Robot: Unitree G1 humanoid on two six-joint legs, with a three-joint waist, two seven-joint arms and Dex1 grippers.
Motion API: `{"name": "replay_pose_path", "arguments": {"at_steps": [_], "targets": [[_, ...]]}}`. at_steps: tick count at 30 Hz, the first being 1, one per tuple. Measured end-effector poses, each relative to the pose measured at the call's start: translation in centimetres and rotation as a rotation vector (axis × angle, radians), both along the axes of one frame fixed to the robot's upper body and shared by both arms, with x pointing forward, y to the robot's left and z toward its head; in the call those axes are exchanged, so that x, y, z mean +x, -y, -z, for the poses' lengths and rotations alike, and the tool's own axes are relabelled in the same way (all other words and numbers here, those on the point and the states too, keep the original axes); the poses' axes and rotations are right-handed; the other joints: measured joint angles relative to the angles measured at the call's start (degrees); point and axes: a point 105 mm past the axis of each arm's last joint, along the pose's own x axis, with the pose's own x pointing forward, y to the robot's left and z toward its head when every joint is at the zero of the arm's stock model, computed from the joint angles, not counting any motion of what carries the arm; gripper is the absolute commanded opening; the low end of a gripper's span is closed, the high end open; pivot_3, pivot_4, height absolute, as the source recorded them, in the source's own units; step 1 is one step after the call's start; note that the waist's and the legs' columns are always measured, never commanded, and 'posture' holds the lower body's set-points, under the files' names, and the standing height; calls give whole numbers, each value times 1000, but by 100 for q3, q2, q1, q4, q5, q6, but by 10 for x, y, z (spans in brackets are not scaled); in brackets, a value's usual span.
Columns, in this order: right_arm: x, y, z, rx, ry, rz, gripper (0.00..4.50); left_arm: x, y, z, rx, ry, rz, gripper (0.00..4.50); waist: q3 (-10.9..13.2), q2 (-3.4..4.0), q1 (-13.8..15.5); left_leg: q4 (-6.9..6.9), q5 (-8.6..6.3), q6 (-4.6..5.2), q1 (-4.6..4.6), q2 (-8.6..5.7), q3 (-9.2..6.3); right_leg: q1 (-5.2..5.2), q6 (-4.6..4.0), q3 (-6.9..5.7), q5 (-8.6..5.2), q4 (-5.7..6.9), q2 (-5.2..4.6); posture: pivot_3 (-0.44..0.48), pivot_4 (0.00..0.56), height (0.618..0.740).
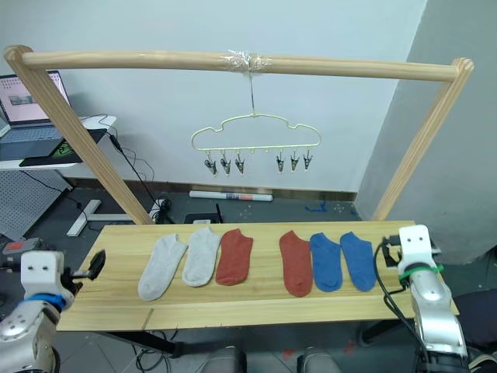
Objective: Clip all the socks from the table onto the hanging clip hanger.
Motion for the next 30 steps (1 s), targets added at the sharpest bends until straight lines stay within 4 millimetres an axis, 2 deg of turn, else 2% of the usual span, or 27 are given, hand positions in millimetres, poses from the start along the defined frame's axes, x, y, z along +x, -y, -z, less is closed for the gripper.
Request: {"name": "replay_pose_path", "arguments": {"at_steps": [3, 8, 12, 15, 16, 18, 22, 30], "targets": [[10, -33, -19, 41, 4, -192, 4500, 15, 31, -29, 19, 59, 118, 4477, 69, 3, 4, 0, 0, 0, 1, 2, -1, 0, 0, -1, 1, 0, 27, 92, 147, 740], [18, -85, -51, 95, 37, -490, 4500, 39, 84, -59, 25, 129, 278, 4477, 212, -2, 8, -2, -2, -3, -14, -2, -8, -10, 5, -8, 3, -5, 44, 86, 179, 740], [14, -116, -76, 177, 76, -674, 4500, 54, 116, -73, -8, 162, 345, 4477, 339, -2, 9, -1, -3, -5, -40, -1, -19, -29, 8, -16, 6, -5, 52, 70, 203, 740], [12, -140, -107, 234, 141, -806, 4500, 66, 137, -81, -38, 184, 383, 4477, 450, 1, -8, 0, -4, -6, -46, 1, -20, -36, -3, -17, 26, -5, 55, 61, 216, 740], [11, -146, -115, 246, 158, -837, 4500, 69, 142, -83, -45, 188, 389, 4477, 466, -1, -13, 0, -4, -6, -46, 1, -20, -36, -1, -17, 27, -6, 55, 58, 221, 740], [9, -159, -133, 262, 194, -906, 4500, 74, 152, -88, -66, 212, 406, 4079, 519, -10, -15, 0, -5, -8, -48, 2, -23, -36, 0, -21, 29, -7, 55, 55, 226, 740], [8, -176, -151, 271, 228, -977, 4500, 81, 165, -97, -103, 248, 415, 2926, 583, -15, -7, 0, -8, -13, -56, 1, -27, -40, 0, -26, 30, -9, 55, 53, 234, 740], [4, -192, -151, 307, 205, -1058, 4500, 93, 173, -105, -136, 277, 373, 2926, 684, -19, -2, 1, -12, -18, -61, 2, -30, -42, 0, -32, 30, -11, 53, 52, 243, 740]]}}
